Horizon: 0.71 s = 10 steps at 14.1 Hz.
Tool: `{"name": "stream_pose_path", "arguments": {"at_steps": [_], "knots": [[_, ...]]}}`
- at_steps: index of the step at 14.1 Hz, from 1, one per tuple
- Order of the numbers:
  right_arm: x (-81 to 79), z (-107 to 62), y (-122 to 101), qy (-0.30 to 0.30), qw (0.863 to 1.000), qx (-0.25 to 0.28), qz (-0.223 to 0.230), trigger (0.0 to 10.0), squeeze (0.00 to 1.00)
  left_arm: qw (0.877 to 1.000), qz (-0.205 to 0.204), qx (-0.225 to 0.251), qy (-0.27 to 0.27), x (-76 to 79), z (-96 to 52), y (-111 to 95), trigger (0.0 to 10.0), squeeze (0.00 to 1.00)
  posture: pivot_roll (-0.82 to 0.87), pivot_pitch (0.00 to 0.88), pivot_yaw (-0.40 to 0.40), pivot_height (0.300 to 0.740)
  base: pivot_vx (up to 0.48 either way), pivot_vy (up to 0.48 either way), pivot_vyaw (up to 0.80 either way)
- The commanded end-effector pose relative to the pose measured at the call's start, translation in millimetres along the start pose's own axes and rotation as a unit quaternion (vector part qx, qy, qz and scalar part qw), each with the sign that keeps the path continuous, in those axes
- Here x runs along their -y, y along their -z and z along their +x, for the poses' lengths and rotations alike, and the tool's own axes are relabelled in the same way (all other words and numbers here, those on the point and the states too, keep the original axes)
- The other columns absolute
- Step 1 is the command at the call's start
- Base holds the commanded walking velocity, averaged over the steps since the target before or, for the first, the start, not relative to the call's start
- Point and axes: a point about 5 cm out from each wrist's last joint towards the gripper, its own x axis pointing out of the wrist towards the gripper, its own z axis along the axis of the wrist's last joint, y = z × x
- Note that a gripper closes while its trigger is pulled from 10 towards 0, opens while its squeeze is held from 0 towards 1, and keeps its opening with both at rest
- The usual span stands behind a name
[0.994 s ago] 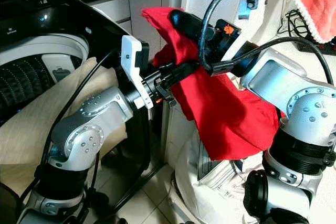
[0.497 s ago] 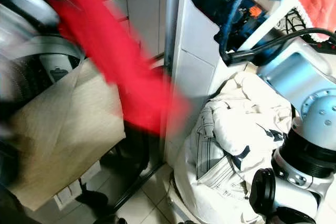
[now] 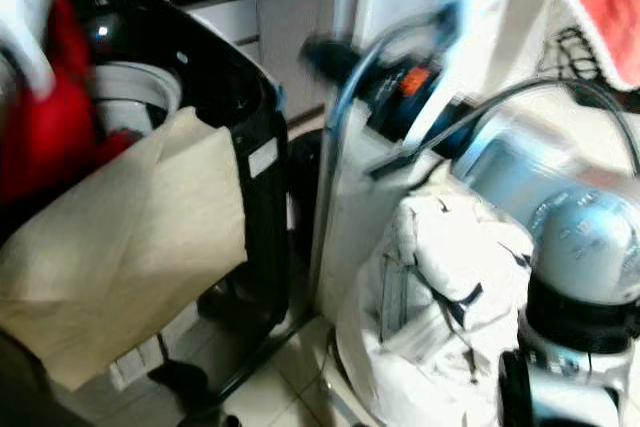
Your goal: Clothes washing
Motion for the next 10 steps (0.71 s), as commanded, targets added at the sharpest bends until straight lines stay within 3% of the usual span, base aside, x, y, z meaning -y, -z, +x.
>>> {"name": "stream_pose_path", "arguments": {"at_steps": [1,2,6,10], "knots": [[-7.8,0.8,3.7,-0.019,1.0,-0.019,-0.012,10.0,0.0,1.0,0.007,-0.02,-0.001,-4.5,-0.7,-1.0,10.0,0.0,-0.07,0.0,-0.003,0.74,0.0,0.0,0.0],[-10.8,0.7,7.0,-0.026,0.999,-0.027,-0.015,10.0,0.0,0.999,0.01,-0.046,-0.011,-10.1,-1.7,6.9,10.0,1.0,-0.07,0.0,-0.003,0.74,0.0,0.0,0.0],[-7.9,-0.8,15.8,-0.014,0.998,-0.053,-0.026,10.0,0.0,0.997,-0.004,-0.061,-0.037,-31.8,-8.0,5.7,10.0,1.0,-0.07,0.0,-0.008,0.74,0.0,0.0,0.0],[17.9,-10.0,28.6,0.095,0.991,-0.095,-0.013,10.0,0.0,0.998,-0.011,-0.062,-0.004,-23.9,-9.6,6.9,10.0,1.0,-0.07,0.0,-0.001,0.74,0.0,0.0,0.0]]}}
